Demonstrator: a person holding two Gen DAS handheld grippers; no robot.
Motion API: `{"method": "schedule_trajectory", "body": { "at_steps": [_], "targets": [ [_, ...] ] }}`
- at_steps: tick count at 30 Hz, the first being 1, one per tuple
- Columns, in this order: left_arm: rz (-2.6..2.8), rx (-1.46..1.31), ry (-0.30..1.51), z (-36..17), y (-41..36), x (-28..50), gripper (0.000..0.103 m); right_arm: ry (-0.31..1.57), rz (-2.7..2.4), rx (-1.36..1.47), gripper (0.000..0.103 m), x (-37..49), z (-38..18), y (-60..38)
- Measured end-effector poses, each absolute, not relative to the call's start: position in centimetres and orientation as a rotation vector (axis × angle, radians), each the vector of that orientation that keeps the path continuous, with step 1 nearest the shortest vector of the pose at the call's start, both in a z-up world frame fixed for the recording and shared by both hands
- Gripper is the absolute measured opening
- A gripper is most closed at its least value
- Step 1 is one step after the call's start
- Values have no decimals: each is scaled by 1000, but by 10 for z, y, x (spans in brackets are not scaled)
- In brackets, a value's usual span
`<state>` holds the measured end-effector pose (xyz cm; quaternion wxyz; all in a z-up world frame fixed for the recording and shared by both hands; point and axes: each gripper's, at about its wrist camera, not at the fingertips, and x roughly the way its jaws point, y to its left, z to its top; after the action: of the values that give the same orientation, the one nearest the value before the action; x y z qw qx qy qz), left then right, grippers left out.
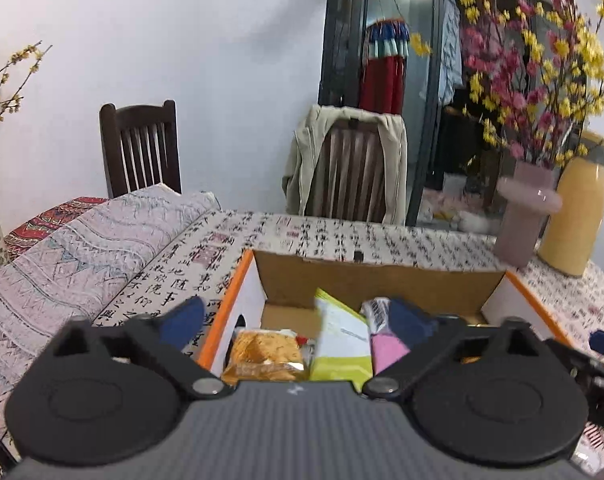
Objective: Organize snacks
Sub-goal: 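Open both grippers to drop the packets into the box, then withdraw both grippers from the box back toward the snack pile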
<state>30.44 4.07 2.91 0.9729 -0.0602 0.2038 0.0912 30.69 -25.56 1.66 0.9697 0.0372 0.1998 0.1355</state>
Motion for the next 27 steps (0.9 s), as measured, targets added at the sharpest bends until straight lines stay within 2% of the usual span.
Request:
{"method": "schedule_trajectory", "body": {
  "at_steps": [2,11,20,27],
  "targets": [
    [183,-121,408,32,39,303,103,392,270,82,103,306,17,-257],
    [169,-146,396,45,37,294,103,377,264,87,103,304,20,-258],
    [121,-154,340,82,33,249,103,299,280,72,103,265,57,-267],
    [102,-149,344,74,37,212,103,327,285,30,103,225,52,-283]
  ]
}}
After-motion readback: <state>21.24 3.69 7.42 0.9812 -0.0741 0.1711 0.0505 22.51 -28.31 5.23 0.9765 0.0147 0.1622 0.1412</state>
